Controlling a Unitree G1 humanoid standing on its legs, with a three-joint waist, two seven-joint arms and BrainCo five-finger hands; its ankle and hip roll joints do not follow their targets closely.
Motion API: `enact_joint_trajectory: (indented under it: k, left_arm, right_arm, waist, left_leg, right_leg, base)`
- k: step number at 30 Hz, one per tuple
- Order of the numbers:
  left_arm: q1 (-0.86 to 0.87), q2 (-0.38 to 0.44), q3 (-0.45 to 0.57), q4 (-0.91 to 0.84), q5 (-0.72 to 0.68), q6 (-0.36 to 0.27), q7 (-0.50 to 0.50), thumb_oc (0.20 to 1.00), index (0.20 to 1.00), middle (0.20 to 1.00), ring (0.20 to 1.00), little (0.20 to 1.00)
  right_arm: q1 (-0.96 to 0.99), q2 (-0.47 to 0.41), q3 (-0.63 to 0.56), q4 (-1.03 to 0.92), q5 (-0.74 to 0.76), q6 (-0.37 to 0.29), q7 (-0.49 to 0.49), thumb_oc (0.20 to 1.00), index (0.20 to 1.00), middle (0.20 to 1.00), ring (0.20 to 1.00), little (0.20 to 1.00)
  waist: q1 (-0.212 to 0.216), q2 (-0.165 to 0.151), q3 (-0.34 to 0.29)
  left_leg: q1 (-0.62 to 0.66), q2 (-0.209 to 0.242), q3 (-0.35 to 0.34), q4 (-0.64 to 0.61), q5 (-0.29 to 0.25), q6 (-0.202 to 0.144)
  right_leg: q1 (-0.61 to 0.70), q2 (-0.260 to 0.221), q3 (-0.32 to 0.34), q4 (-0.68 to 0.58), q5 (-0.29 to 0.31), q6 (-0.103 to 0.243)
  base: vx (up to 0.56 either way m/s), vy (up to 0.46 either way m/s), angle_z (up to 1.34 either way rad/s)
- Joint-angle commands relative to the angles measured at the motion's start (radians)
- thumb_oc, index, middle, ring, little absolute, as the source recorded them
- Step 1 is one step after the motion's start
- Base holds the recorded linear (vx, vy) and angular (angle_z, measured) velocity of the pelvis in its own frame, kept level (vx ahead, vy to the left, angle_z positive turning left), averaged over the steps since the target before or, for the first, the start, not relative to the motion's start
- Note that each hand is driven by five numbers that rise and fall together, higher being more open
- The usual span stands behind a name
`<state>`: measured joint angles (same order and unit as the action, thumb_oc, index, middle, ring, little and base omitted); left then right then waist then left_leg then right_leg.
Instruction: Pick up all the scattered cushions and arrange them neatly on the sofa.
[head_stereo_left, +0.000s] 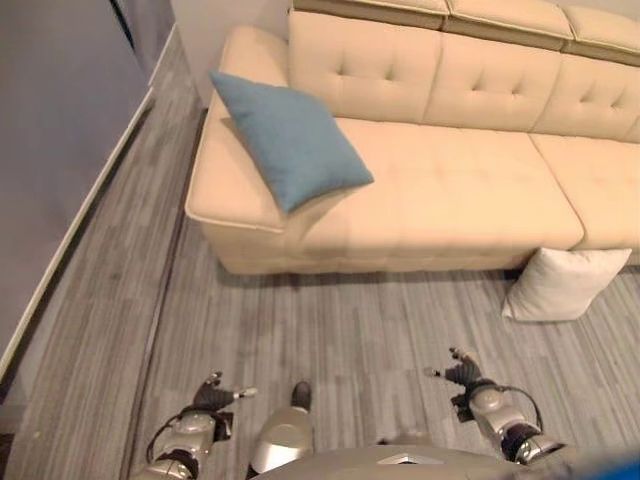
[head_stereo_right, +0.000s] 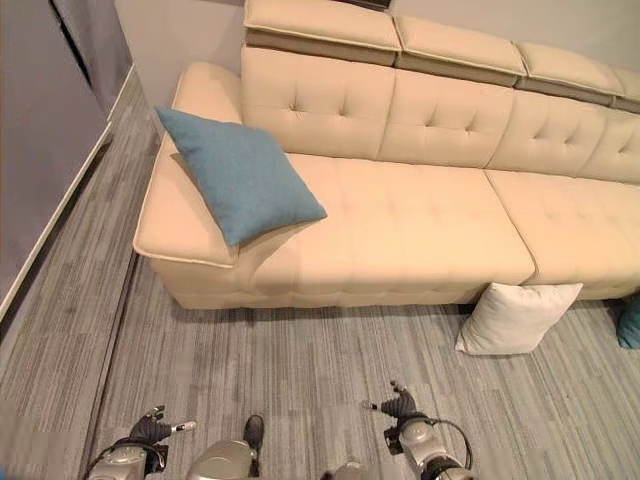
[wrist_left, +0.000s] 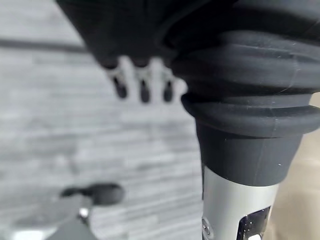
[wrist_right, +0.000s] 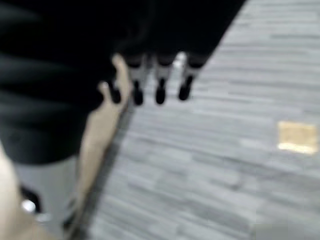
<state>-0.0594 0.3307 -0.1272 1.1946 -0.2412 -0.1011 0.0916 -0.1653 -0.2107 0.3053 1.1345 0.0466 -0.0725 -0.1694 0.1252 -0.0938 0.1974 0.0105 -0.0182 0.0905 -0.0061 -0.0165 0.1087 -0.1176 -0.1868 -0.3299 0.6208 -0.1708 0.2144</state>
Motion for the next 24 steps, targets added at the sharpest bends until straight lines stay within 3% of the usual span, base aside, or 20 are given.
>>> enact_joint_trajectory:
  k: [1,4,6,8,9,10,11,14,18,21,24]
  left_arm:
    - [0.002,-0.006,-0.017,0.002,0.043,-0.018,0.005,1.0,1.0,1.0,1.0,1.0]
    - [-0.011,-0.02,-0.026,0.01,0.048,-0.02,0.012,1.0,1.0,1.0,1.0,1.0]
    - [-0.016,-0.023,-0.03,0.016,0.052,-0.023,0.012,1.0,1.0,1.0,1.0,1.0]
    - [-0.013,-0.033,-0.035,0.033,0.062,-0.022,0.009,1.0,1.0,1.0,1.0,1.0]
    - [-0.016,-0.04,-0.037,0.026,0.061,-0.022,0.007,1.0,1.0,1.0,1.0,1.0]
    - [-0.016,-0.04,-0.037,0.025,0.061,-0.022,0.007,1.0,1.0,1.0,1.0,1.0]
    - [-0.021,-0.043,-0.043,0.02,0.06,-0.021,0.007,1.0,1.0,1.0,1.0,1.0]
    - [-0.037,-0.043,-0.049,0.009,0.048,-0.018,0.011,1.0,1.0,1.0,1.0,1.0]
    - [-0.04,-0.04,-0.05,0.016,0.047,-0.013,0.012,1.0,1.0,1.0,1.0,1.0]
    - [-0.034,-0.029,-0.047,0.021,0.051,-0.012,0.012,1.0,1.0,1.0,1.0,1.0]
    - [-0.018,-0.023,-0.036,0.026,0.047,-0.01,0.01,1.0,1.0,1.0,1.0,1.0]
  right_arm:
    - [-0.029,-0.056,0.003,-0.027,0.001,-0.016,-0.006,1.0,1.0,1.0,1.0,1.0]
    - [-0.023,-0.07,-0.004,-0.03,0.003,-0.009,-0.009,1.0,1.0,1.0,1.0,1.0]
    - [-0.017,-0.073,-0.004,-0.028,0.003,-0.009,-0.009,1.0,1.0,1.0,1.0,1.0]
    - [0.012,-0.073,-0.011,-0.021,0.013,-0.015,-0.004,1.0,1.0,1.0,1.0,1.0]
    - [0.025,-0.077,-0.017,-0.023,0.027,-0.026,-0.001,1.0,1.0,1.0,1.0,1.0]
    - [0.025,-0.077,-0.017,-0.022,0.027,-0.026,-0.001,1.0,1.0,1.0,1.0,1.0]
    - [0.024,-0.079,-0.016,-0.021,0.032,-0.027,-0.002,1.0,1.0,1.0,1.0,1.0]
    - [0.018,-0.078,-0.01,-0.007,0.049,-0.025,-0.005,1.0,1.0,1.0,1.0,1.0]
    - [0.021,-0.075,-0.011,0.004,0.057,-0.025,-0.01,1.0,1.0,1.0,1.0,1.0]
    - [0.019,-0.071,-0.009,0.003,0.063,-0.025,-0.017,1.0,1.0,1.0,1.0,1.0]
    - [0.025,-0.063,-0.009,-0.005,0.059,-0.027,-0.015,1.0,1.0,1.0,1.0,1.0]
  waist:
    - [0.011,0.024,-0.01]
    - [-0.028,0.032,-0.011]
    - [-0.032,0.024,-0.008]
    - [-0.046,0.006,-0.029]
    - [-0.052,-0.002,-0.032]
    - [-0.053,-0.001,-0.032]
    - [-0.054,-0.008,-0.021]
    - [-0.039,-0.025,0.006]
    - [-0.026,-0.038,0.012]
    - [-0.008,-0.038,0.007]
    - [-0.001,-0.036,-0.004]
  left_leg:
    - [-0.023,-0.025,-0.101,0.085,-0.073,-0.076]
    - [0.012,-0.037,-0.157,0.088,-0.1,-0.082]
    - [0.019,-0.045,-0.169,0.099,-0.116,-0.085]
    - [0.031,-0.05,-0.196,0.133,-0.142,-0.11]
    - [0.001,-0.03,-0.164,0.225,-0.122,-0.147]
    - [-0.001,-0.029,-0.165,0.23,-0.125,-0.148]
    - [-0.059,-0.007,-0.131,0.333,-0.104,-0.164]
    - [-0.16,0.051,-0.038,0.461,-0.089,-0.159]
    - [-0.217,0.069,0.001,0.401,-0.118,-0.14]
    - [-0.279,0.075,0.005,0.242,-0.006,-0.161]
    - [-0.245,0.063,-0.026,0.176,0.012,-0.168]
  right_leg:
    - [-0.004,0.077,0.008,-0.365,0.124,-0.059]
    - [-0.061,0.073,0.119,-0.489,0.167,-0.058]
    - [-0.046,0.074,0.126,-0.512,0.172,-0.057]
    - [-0.009,0.095,0.123,-0.549,0.172,-0.069]
    - [0.034,0.096,0.092,-0.584,0.165,-0.081]
    - [0.034,0.097,0.091,-0.584,0.165,-0.081]
    - [0.053,0.093,0.078,-0.592,0.161,-0.093]
    - [0.101,0.099,0.037,-0.608,0.129,-0.126]
    - [0.133,0.106,0.014,-0.623,0.101,-0.13]
    - [0.166,0.137,0.012,-0.633,0.074,-0.133]
    - [0.181,0.15,0.021,-0.615,0.061,-0.13]
  base:
    - [0.24,-0.033,0.23]
    - [0.27,-0.025,0.51]
    - [0.22,-0.064,0.74]
    - [0.4,-0.171,0.77]
    - [0.26,-0.13,0.95]
    - [0.17,-0.13,0.88]
    - [0.04,-0.077,0.64]
    - [0.07,-0.124,0.24]
    - [0.15,-0.034,0.29]
    - [0.2,0.045,0.32]
    - [0.18,0.117,-0.1]
